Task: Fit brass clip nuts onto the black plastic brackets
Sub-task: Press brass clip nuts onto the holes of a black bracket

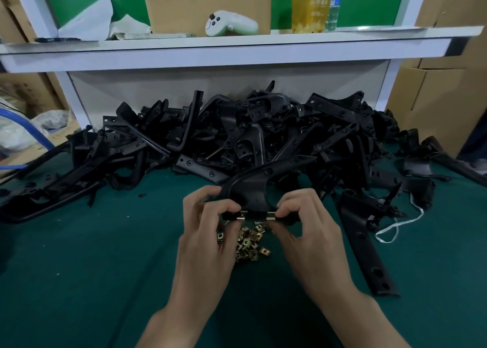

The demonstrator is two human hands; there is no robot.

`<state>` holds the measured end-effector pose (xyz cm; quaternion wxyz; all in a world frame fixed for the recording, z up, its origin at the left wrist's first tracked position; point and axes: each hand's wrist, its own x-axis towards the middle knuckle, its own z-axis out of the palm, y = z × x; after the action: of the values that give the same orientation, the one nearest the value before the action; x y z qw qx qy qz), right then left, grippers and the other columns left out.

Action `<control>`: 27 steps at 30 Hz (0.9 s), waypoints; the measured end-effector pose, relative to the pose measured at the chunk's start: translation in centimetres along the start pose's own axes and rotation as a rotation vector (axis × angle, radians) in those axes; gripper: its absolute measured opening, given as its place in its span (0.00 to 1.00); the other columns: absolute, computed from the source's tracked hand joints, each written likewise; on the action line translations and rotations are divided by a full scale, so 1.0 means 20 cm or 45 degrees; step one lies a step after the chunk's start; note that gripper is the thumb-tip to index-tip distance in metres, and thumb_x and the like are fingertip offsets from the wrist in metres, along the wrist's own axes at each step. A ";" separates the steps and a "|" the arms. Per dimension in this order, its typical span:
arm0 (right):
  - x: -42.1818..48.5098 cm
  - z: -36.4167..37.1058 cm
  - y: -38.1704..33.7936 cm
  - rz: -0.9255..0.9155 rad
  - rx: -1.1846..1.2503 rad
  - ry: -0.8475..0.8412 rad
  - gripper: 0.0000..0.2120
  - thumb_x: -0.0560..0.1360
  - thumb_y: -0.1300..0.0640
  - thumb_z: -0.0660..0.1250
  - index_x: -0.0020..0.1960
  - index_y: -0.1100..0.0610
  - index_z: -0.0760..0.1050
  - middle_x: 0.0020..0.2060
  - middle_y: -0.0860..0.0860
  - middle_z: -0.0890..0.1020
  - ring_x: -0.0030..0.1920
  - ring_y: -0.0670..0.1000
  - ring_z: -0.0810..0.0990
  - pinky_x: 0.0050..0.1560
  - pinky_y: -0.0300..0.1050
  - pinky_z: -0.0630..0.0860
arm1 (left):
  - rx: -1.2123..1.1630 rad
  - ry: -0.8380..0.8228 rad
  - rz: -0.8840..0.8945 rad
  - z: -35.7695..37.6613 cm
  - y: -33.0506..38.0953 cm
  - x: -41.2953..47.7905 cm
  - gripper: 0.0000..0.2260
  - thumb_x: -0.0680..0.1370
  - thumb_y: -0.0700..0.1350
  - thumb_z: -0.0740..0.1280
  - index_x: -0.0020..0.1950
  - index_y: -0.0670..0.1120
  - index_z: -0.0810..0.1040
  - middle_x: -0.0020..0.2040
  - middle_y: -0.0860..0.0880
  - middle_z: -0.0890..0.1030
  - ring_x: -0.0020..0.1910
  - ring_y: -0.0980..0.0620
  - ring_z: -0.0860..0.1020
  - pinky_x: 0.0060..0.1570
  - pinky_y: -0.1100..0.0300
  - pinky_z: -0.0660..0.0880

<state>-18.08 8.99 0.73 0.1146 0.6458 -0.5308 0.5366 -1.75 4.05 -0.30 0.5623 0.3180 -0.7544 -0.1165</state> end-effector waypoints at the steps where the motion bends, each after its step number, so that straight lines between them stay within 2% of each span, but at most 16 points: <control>1: 0.00 0.00 0.00 -0.015 -0.002 0.005 0.19 0.71 0.63 0.77 0.49 0.49 0.68 0.48 0.41 0.73 0.41 0.50 0.76 0.38 0.52 0.76 | 0.001 0.004 0.008 0.00 0.00 0.00 0.07 0.78 0.48 0.63 0.56 0.54 0.72 0.66 0.63 0.64 0.55 0.69 0.72 0.42 0.64 0.75; 7: 0.00 0.00 -0.02 -0.126 0.017 0.059 0.08 0.76 0.55 0.67 0.50 0.51 0.69 0.49 0.43 0.73 0.43 0.49 0.77 0.39 0.51 0.77 | -0.012 0.002 -0.020 0.01 0.00 -0.01 0.08 0.78 0.49 0.64 0.57 0.56 0.72 0.64 0.61 0.68 0.53 0.67 0.74 0.42 0.64 0.75; 10: 0.02 -0.01 -0.03 -0.140 0.042 0.115 0.10 0.77 0.52 0.69 0.55 0.51 0.71 0.51 0.43 0.74 0.48 0.46 0.77 0.46 0.48 0.77 | -0.022 -0.026 -0.030 0.01 0.00 0.00 0.09 0.80 0.52 0.64 0.60 0.57 0.72 0.61 0.62 0.71 0.54 0.62 0.76 0.45 0.68 0.74; 13: 0.03 -0.03 -0.05 -0.059 0.049 0.089 0.15 0.77 0.45 0.67 0.61 0.48 0.70 0.54 0.35 0.73 0.55 0.38 0.73 0.56 0.36 0.73 | -0.011 -0.083 -0.049 0.00 0.01 -0.01 0.11 0.82 0.55 0.61 0.65 0.60 0.70 0.58 0.64 0.73 0.53 0.60 0.77 0.47 0.70 0.72; 14: 0.03 -0.04 -0.06 0.012 0.079 0.053 0.16 0.77 0.42 0.66 0.62 0.45 0.70 0.54 0.32 0.73 0.55 0.37 0.73 0.56 0.33 0.72 | 0.005 -0.096 -0.050 -0.01 0.01 -0.01 0.12 0.83 0.56 0.60 0.67 0.60 0.69 0.57 0.64 0.73 0.52 0.60 0.77 0.46 0.68 0.73; 16: 0.03 -0.04 -0.07 0.159 0.144 -0.024 0.17 0.75 0.36 0.64 0.61 0.37 0.66 0.53 0.27 0.74 0.54 0.38 0.76 0.52 0.34 0.73 | 0.019 -0.111 -0.056 -0.01 0.00 -0.01 0.13 0.83 0.58 0.58 0.67 0.60 0.69 0.56 0.64 0.74 0.51 0.59 0.77 0.44 0.65 0.74; 19: 0.02 -0.04 -0.07 0.261 0.146 -0.090 0.18 0.73 0.31 0.61 0.60 0.31 0.63 0.52 0.32 0.76 0.48 0.41 0.79 0.44 0.45 0.79 | 0.022 -0.123 -0.068 -0.01 0.00 -0.01 0.13 0.83 0.59 0.58 0.67 0.61 0.68 0.56 0.63 0.74 0.49 0.58 0.77 0.41 0.62 0.75; 22: 0.03 -0.04 -0.07 0.282 0.175 -0.129 0.16 0.72 0.26 0.58 0.57 0.23 0.61 0.52 0.30 0.77 0.47 0.38 0.79 0.41 0.45 0.80 | 0.018 -0.130 -0.079 -0.01 0.00 -0.01 0.13 0.83 0.60 0.58 0.67 0.61 0.69 0.55 0.63 0.74 0.49 0.58 0.77 0.42 0.63 0.74; 27: 0.02 -0.04 -0.06 0.352 0.213 -0.160 0.16 0.70 0.24 0.58 0.57 0.22 0.60 0.52 0.30 0.78 0.48 0.35 0.80 0.43 0.42 0.79 | 0.006 -0.149 -0.111 -0.01 0.00 -0.01 0.13 0.83 0.61 0.57 0.67 0.61 0.69 0.54 0.62 0.74 0.50 0.58 0.77 0.45 0.66 0.73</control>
<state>-17.67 9.70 1.90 -0.0478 0.6063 -0.5742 0.5481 -1.58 4.25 -0.44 0.5109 0.3446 -0.7716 -0.1574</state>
